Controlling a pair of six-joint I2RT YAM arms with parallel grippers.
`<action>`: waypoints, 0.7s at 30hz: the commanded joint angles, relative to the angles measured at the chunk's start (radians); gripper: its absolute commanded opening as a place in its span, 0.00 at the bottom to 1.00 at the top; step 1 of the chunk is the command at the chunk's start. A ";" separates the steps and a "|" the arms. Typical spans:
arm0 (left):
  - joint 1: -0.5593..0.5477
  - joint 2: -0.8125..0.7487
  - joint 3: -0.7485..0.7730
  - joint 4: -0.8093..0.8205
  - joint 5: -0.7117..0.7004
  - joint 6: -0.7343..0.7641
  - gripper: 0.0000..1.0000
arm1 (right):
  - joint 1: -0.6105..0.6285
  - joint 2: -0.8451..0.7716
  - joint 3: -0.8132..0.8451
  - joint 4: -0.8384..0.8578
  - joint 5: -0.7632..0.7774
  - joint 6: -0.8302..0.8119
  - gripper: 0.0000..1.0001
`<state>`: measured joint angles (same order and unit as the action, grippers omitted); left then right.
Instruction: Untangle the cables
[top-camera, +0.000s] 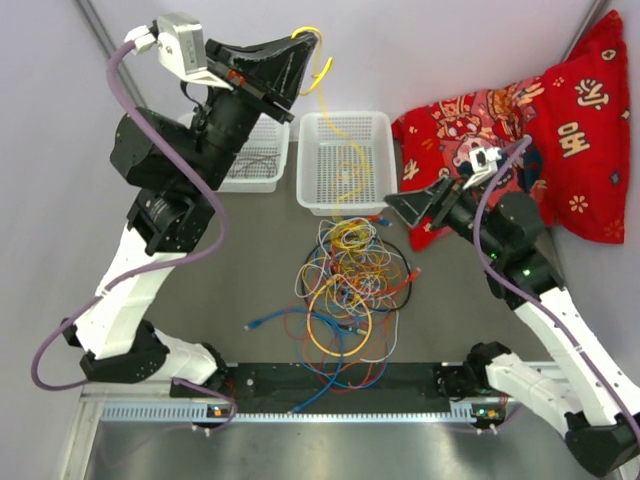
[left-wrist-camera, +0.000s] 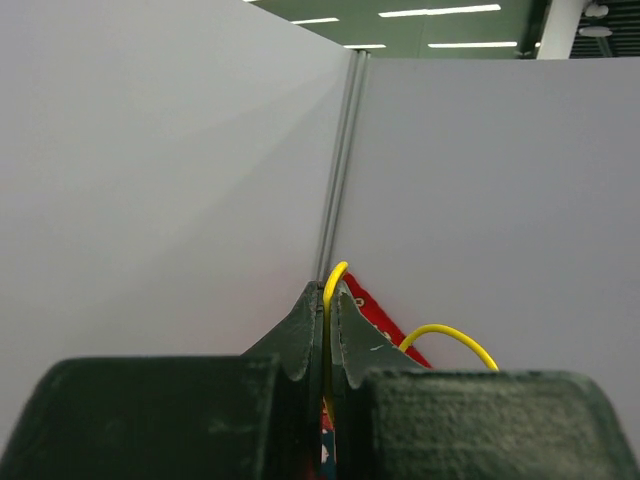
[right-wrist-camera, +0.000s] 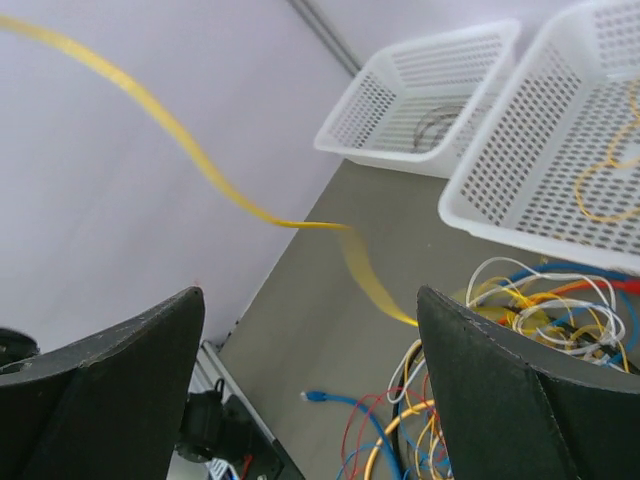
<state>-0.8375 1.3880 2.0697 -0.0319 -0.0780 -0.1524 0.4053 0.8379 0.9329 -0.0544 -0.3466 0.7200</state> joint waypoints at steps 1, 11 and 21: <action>0.003 0.026 0.052 -0.008 0.073 -0.094 0.00 | 0.089 0.013 0.072 0.100 0.038 -0.117 0.87; 0.003 0.039 0.043 0.000 0.153 -0.188 0.00 | 0.113 0.095 0.124 0.108 0.152 -0.177 0.83; 0.002 0.031 0.046 -0.010 0.152 -0.191 0.00 | 0.115 0.095 0.096 0.096 0.209 -0.211 0.82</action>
<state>-0.8375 1.4330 2.0888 -0.0647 0.0605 -0.3279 0.5087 0.9482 1.0153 0.0101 -0.1539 0.5400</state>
